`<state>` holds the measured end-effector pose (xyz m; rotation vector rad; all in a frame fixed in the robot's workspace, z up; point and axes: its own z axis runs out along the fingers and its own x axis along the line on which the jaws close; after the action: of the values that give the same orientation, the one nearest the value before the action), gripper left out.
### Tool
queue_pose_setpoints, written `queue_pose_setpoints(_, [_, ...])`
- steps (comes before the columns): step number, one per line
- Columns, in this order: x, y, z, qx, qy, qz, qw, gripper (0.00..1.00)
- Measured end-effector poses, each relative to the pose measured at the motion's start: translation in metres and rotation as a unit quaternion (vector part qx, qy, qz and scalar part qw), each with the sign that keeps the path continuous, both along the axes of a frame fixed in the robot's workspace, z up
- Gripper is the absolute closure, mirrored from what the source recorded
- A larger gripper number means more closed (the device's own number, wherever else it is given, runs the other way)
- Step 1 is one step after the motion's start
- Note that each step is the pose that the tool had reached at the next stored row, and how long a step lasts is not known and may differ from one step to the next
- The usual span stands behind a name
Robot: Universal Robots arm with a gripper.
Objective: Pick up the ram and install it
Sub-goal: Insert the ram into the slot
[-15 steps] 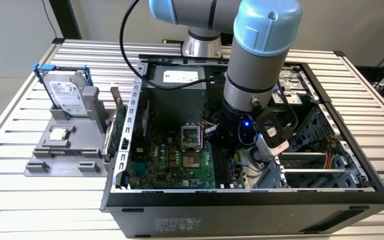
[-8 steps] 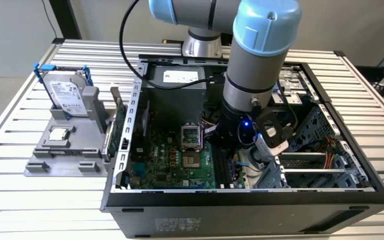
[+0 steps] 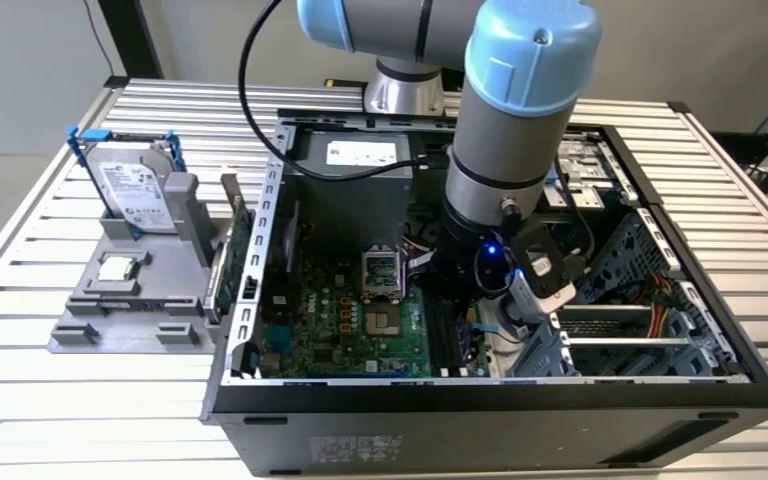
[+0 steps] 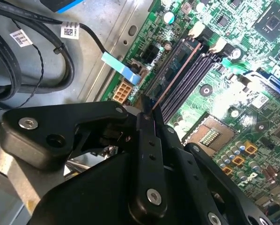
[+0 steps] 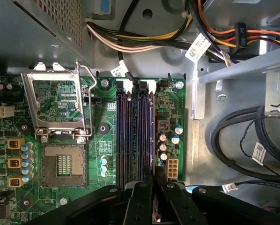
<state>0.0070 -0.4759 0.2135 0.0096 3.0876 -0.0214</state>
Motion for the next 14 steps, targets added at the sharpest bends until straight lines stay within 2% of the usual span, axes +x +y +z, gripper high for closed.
queue_pose_setpoints(14, [-0.0009, 0.0, 0.0008, -0.0001, 0.0, -0.004, 0.99999, 1.0])
